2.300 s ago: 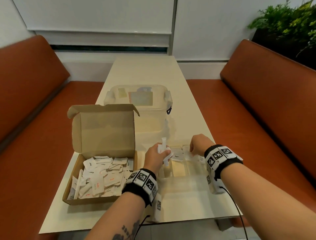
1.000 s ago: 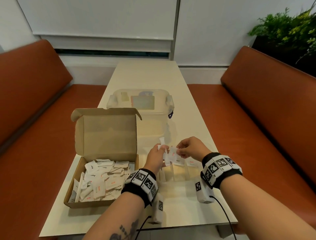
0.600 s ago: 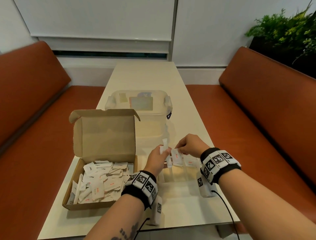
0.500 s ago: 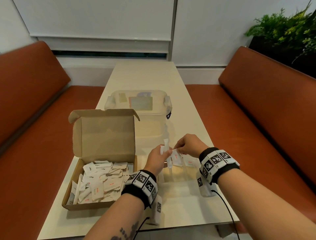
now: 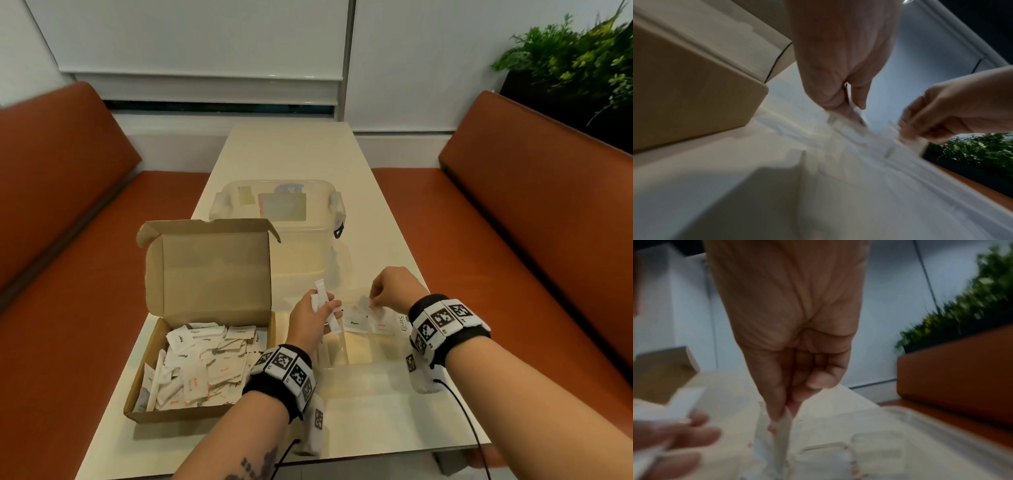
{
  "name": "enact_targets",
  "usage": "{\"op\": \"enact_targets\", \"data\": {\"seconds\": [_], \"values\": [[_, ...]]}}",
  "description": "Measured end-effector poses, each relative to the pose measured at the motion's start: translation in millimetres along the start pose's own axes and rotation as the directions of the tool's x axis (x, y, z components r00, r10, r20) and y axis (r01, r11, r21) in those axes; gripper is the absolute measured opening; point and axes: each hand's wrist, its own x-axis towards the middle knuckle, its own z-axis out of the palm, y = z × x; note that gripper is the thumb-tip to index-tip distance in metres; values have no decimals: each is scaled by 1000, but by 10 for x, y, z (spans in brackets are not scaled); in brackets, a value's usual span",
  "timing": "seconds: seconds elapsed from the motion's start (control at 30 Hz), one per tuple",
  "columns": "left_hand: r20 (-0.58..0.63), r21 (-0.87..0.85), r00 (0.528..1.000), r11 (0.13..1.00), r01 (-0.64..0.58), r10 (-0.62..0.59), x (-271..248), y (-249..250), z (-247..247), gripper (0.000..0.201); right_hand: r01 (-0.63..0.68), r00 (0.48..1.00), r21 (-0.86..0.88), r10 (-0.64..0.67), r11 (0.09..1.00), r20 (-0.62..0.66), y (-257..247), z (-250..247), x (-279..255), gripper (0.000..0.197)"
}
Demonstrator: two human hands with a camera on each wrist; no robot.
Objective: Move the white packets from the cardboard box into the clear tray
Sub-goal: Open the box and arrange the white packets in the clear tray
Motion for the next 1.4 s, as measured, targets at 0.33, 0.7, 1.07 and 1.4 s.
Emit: {"op": "enact_targets", "data": {"seconds": [0.33, 0.7, 1.07, 1.4], "values": [[29, 34, 1000, 999, 5, -6, 54, -36, -12, 10, 2, 976, -328, 70, 945, 206, -39, 93, 37, 20], [48, 68, 999, 998, -20, 16, 46, -56, -35, 7, 74, 972, -460, 39, 885, 230, -57, 227, 100, 27], [54, 114, 998, 993, -17, 11, 89, -79, -39, 8, 75, 978, -440, 19, 895, 205, 13, 218, 76, 21], [116, 136, 993, 991, -15, -1, 76, -34, -55, 16, 121, 993, 179, -117, 976, -33, -128, 148, 48, 14]]}}
